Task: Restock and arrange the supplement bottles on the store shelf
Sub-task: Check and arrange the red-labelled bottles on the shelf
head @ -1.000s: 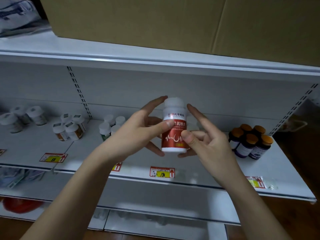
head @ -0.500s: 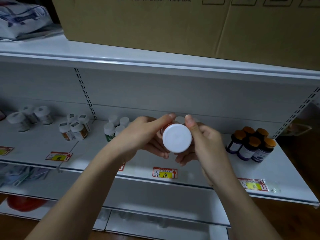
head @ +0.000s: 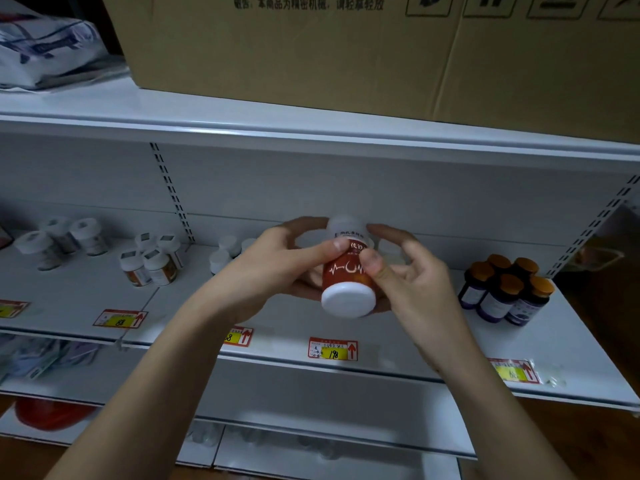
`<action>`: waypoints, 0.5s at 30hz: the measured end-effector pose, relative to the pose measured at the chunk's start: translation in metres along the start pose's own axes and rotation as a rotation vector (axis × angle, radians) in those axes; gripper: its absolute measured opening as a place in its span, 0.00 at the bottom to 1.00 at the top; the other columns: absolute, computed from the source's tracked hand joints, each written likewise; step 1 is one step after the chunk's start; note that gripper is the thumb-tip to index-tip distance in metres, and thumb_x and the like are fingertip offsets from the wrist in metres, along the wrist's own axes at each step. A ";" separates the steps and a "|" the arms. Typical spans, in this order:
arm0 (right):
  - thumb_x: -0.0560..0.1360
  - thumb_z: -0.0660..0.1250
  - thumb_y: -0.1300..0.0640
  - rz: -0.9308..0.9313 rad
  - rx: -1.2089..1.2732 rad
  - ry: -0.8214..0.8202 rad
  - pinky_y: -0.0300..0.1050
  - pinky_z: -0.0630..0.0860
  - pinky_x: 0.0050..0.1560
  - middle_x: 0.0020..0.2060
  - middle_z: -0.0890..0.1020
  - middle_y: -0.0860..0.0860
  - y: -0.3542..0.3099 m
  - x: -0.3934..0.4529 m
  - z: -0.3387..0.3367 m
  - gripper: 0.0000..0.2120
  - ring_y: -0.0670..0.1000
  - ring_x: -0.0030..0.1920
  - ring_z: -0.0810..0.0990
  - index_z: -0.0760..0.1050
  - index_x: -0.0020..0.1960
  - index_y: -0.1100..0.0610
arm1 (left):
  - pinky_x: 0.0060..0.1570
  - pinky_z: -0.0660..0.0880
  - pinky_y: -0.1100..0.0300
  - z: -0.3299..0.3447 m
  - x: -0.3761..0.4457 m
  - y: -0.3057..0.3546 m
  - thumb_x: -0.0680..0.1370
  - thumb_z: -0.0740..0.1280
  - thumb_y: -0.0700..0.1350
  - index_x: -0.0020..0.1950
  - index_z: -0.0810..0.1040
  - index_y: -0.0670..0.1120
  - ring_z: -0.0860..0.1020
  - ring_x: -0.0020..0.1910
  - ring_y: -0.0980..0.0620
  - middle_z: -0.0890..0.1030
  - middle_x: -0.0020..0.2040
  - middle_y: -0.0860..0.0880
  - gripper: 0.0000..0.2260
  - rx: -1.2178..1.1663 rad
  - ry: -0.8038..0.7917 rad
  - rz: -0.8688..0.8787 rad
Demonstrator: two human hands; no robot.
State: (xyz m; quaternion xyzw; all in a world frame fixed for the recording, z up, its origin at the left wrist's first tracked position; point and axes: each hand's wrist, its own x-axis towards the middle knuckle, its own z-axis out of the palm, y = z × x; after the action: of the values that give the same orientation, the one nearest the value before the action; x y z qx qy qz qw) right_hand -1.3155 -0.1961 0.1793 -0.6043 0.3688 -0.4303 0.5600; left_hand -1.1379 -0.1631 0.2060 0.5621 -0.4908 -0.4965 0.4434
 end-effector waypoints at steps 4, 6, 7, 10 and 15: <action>0.64 0.74 0.48 -0.026 -0.019 -0.042 0.47 0.83 0.41 0.45 0.87 0.53 0.012 0.004 -0.005 0.37 0.51 0.46 0.87 0.66 0.72 0.46 | 0.48 0.83 0.51 -0.006 0.002 0.000 0.68 0.73 0.49 0.72 0.67 0.61 0.85 0.50 0.44 0.86 0.51 0.42 0.34 0.033 -0.049 0.044; 0.64 0.75 0.49 -0.049 -0.024 -0.041 0.48 0.83 0.46 0.49 0.85 0.52 0.018 0.006 -0.006 0.36 0.49 0.50 0.86 0.67 0.69 0.42 | 0.51 0.82 0.52 -0.006 0.004 -0.001 0.68 0.73 0.46 0.73 0.66 0.61 0.85 0.53 0.47 0.85 0.54 0.44 0.35 0.020 -0.067 0.073; 0.64 0.76 0.51 -0.069 -0.040 -0.029 0.49 0.83 0.49 0.50 0.85 0.51 0.021 0.008 -0.007 0.33 0.48 0.52 0.85 0.68 0.66 0.40 | 0.51 0.82 0.54 -0.006 0.005 -0.003 0.68 0.73 0.45 0.73 0.66 0.60 0.84 0.53 0.48 0.85 0.56 0.45 0.35 0.016 -0.064 0.087; 0.67 0.79 0.61 -0.136 -0.111 -0.011 0.46 0.80 0.54 0.50 0.84 0.47 0.029 0.011 -0.007 0.31 0.47 0.52 0.83 0.71 0.61 0.37 | 0.50 0.80 0.59 -0.004 0.007 -0.008 0.66 0.75 0.45 0.71 0.71 0.55 0.84 0.53 0.50 0.85 0.56 0.47 0.33 0.027 -0.049 0.125; 0.67 0.78 0.66 -0.175 -0.139 -0.031 0.38 0.79 0.52 0.49 0.84 0.41 0.039 0.013 -0.007 0.28 0.44 0.51 0.84 0.74 0.59 0.42 | 0.59 0.78 0.52 0.003 0.017 -0.031 0.67 0.81 0.45 0.63 0.78 0.51 0.83 0.56 0.52 0.86 0.55 0.50 0.27 0.056 0.006 0.163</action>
State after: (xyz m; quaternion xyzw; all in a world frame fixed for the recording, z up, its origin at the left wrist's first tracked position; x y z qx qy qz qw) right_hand -1.3154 -0.2148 0.1420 -0.6781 0.3350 -0.4414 0.4828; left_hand -1.1365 -0.1764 0.1727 0.5340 -0.5474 -0.4433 0.4677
